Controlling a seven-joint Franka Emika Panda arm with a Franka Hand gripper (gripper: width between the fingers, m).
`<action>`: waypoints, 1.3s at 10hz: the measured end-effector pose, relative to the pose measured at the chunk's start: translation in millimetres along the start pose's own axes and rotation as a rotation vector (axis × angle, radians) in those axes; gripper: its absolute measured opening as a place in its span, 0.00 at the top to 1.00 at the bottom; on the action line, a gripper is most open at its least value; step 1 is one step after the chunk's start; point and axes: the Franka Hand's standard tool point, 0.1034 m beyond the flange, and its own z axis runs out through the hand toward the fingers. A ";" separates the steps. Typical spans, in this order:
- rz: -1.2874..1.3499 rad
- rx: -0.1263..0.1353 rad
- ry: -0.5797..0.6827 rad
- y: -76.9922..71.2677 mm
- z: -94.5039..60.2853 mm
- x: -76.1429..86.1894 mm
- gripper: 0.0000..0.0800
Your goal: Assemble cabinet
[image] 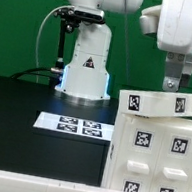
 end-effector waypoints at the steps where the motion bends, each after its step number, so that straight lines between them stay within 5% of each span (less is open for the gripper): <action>1: -0.184 -0.009 -0.027 -0.7 0.0 3.0 0.00; 7: -0.700 0.004 -0.073 -4.1 7.8 -1.0 0.00; 10: -0.674 0.026 -0.071 -8.9 22.2 -1.5 0.00; 11: -0.652 0.015 -0.069 -7.1 22.2 -0.7 0.00; 13: -0.622 0.017 -0.071 -7.1 22.6 -3.0 0.31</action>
Offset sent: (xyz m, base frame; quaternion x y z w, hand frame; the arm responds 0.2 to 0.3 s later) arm 0.0000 0.0000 0.0000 0.0000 0.0000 -0.1296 0.9916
